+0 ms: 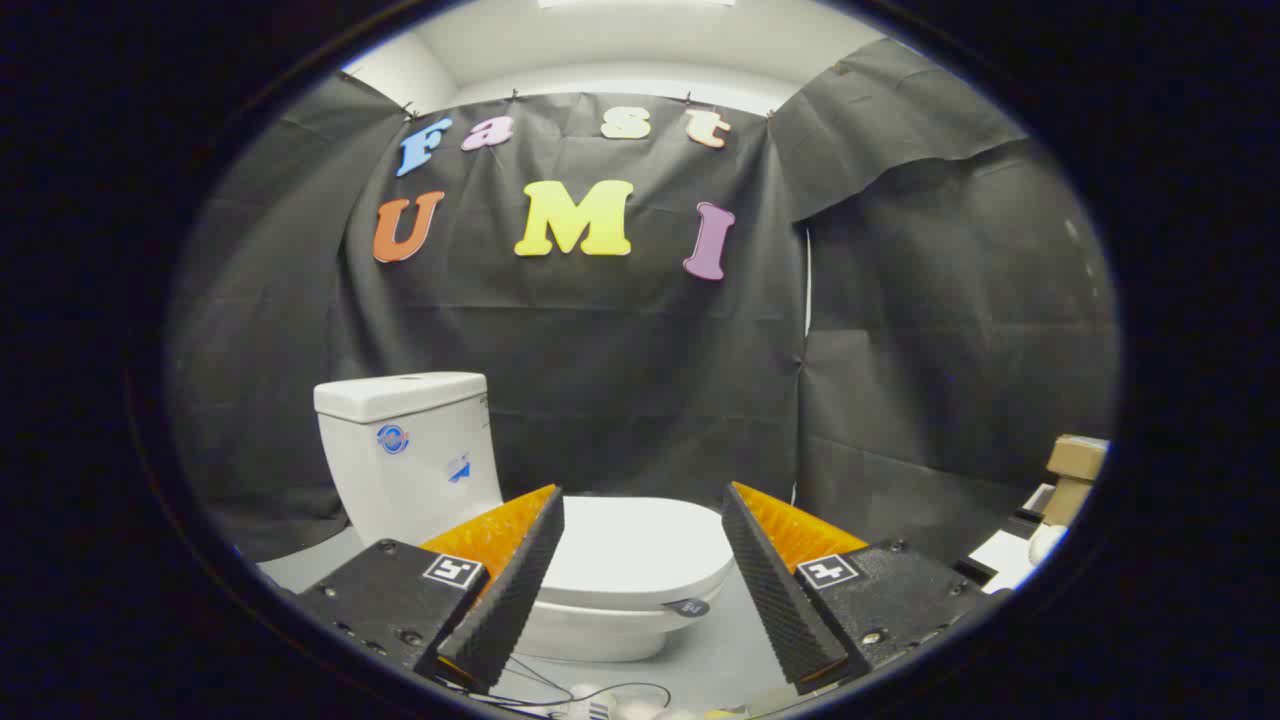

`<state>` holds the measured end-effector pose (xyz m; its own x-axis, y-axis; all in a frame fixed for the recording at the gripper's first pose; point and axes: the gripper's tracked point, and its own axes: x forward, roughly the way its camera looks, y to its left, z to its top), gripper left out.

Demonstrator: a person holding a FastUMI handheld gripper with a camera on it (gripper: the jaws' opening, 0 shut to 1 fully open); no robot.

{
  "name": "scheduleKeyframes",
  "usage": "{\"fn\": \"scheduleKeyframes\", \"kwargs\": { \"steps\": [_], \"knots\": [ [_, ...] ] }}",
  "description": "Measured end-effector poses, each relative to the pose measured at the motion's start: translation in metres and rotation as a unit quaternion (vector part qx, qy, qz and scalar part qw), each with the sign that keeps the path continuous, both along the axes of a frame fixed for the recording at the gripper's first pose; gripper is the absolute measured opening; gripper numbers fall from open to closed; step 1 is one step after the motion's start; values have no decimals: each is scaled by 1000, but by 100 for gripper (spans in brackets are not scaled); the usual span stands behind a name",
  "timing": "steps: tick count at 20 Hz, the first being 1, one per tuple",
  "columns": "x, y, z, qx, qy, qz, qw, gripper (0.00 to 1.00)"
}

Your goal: Open the toilet lid.

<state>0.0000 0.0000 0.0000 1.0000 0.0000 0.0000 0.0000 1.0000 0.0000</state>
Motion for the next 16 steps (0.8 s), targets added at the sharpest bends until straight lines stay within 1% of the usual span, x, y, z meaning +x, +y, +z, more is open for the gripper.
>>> {"fn": "scheduleKeyframes", "kwargs": {
  "steps": [11,16],
  "knots": [
    [1,8,1,-3,0,6,1000,99],
    [11,11,0,-2,6,11,1000,99]
  ]
}}
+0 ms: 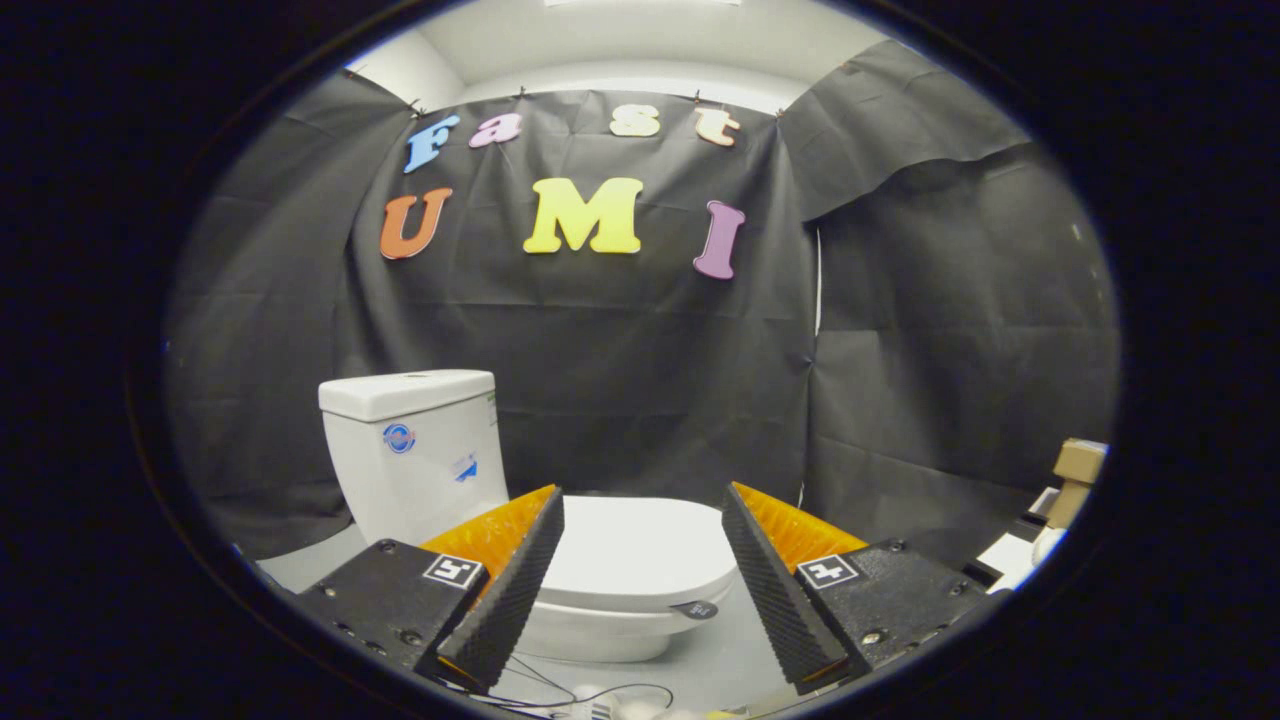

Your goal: Open the toilet lid.

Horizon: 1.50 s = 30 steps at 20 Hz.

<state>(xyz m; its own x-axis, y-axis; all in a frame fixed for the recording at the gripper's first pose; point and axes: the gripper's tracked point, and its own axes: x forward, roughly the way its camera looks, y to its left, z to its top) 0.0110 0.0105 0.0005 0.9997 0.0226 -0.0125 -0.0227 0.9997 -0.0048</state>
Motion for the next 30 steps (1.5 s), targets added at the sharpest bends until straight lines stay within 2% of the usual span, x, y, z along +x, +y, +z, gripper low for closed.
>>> {"fn": "scheduleKeyframes", "kwargs": {
  "steps": [10,14,19,23,26,30],
  "knots": [
    [54,-32,-3,14,13,-5,1000,99],
    [73,-57,-25,55,45,0,997,99],
    [91,-93,-68,97,90,-19,991,99],
    [99,-114,-114,154,144,-29,977,99],
    [103,-117,-149,207,186,-25,960,99],
    [108,-124,-184,246,229,-20,942,99]
  ]
}}
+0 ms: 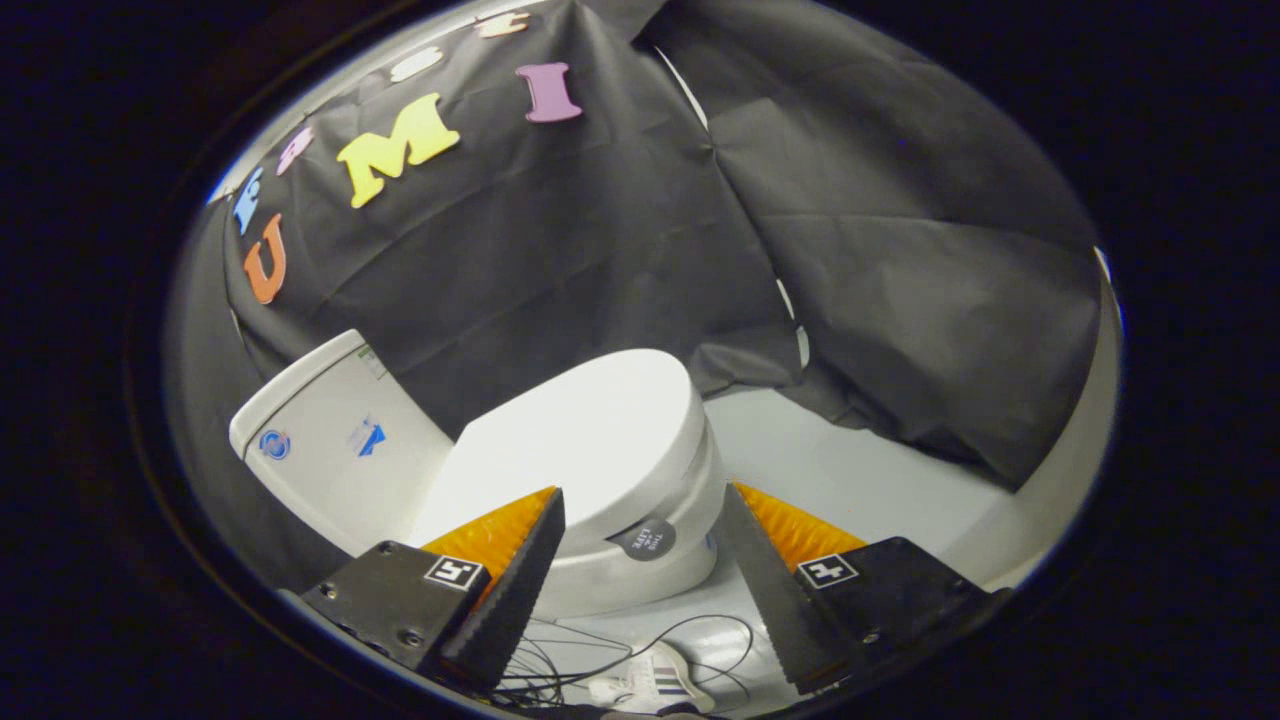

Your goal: Open the toilet lid.

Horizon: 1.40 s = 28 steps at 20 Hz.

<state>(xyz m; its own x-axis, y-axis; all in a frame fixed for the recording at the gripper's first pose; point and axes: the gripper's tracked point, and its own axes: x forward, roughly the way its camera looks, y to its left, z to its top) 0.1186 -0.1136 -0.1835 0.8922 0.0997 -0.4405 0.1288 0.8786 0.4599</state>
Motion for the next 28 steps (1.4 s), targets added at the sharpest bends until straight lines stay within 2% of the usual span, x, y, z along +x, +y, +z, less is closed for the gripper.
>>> {"fn": "scheduleKeyframes", "kwargs": {
  "steps": [4,11,14,18,28],
  "knots": [
    [4,11,-36,82,46,11,995,99],
    [19,19,-69,173,87,21,981,95],
    [28,22,-79,208,97,23,973,86],
    [37,22,-85,274,107,19,956,73],
    [55,40,-91,307,111,50,944,43]
  ]
}}
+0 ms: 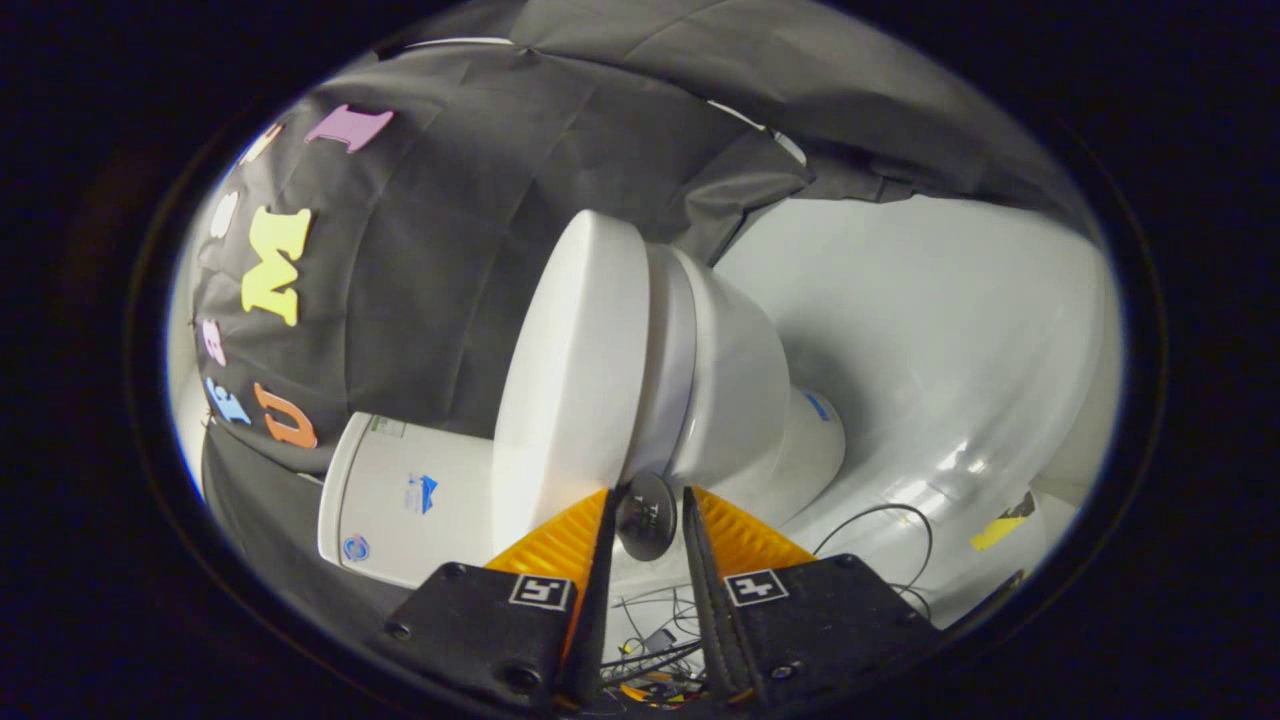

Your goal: Open the toilet lid.

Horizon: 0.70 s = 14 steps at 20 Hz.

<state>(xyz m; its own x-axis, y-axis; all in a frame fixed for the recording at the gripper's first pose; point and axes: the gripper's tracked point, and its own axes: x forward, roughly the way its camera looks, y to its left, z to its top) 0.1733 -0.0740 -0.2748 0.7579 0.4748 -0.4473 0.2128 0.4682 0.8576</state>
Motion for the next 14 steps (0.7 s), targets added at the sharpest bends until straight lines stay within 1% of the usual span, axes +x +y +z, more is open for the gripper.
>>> {"fn": "scheduleKeyframes", "kwargs": {
  "steps": [1,4,6,8,11,14],
  "knots": [
    [0,0,2,9,0,-2,1000,39],
    [-1,-5,2,33,7,-13,999,21],
    [-1,-4,3,48,5,-20,999,16],
    [1,-2,4,58,10,-30,998,12],
    [0,-3,5,60,20,-34,997,11],
    [1,-3,8,86,36,-45,995,11]
  ]
}}
